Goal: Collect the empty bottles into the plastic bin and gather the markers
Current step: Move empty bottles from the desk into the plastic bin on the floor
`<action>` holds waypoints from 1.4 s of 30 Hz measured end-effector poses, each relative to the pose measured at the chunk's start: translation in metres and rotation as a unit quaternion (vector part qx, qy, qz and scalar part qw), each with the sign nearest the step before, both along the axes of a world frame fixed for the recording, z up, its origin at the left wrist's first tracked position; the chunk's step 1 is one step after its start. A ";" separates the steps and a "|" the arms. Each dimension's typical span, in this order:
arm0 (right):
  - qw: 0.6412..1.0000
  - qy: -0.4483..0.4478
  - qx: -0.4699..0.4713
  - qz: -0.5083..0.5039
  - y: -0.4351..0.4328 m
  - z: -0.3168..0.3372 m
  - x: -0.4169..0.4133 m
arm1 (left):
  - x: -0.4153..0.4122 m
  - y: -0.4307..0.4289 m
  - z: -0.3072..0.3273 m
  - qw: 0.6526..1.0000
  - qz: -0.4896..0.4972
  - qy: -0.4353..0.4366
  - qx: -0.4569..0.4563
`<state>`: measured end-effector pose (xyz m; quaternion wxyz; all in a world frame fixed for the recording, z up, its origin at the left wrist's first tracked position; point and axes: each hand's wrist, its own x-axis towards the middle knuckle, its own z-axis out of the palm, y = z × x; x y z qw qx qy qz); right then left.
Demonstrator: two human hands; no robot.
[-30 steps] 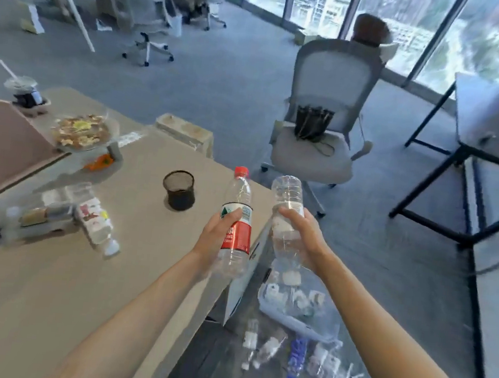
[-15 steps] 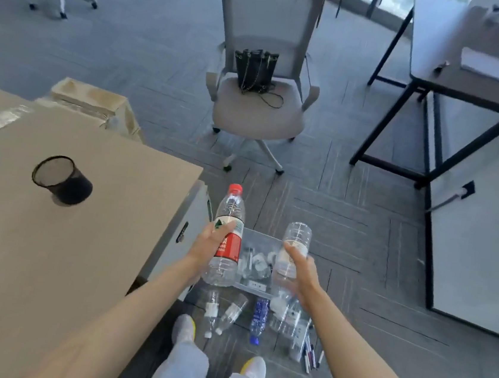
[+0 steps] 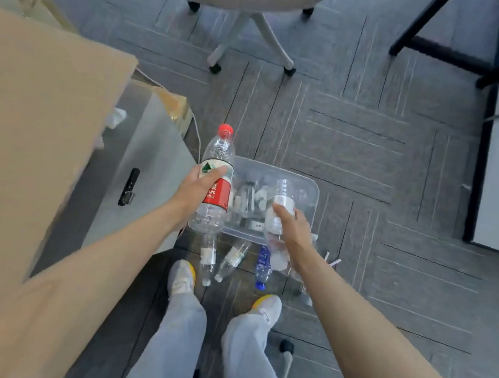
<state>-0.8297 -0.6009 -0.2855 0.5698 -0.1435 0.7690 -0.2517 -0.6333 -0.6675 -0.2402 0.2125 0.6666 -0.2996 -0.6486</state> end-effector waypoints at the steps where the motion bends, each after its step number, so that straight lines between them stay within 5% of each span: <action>1: 1.000 0.003 0.008 0.017 -0.005 -0.021 0.001 | -0.001 -0.001 -0.017 1.000 0.001 -0.004 0.003; 15: 0.989 0.055 0.004 0.140 -0.067 -0.173 0.041 | 0.040 0.018 -0.134 0.999 0.015 -0.026 0.020; 28: 0.987 0.083 0.064 0.120 0.028 -0.102 -0.027 | -0.017 0.048 -0.149 0.994 -0.048 -0.012 0.098; 42: 0.989 0.092 0.055 0.105 0.036 -0.098 -0.076 | -0.080 0.014 -0.197 0.957 -0.235 -0.163 0.040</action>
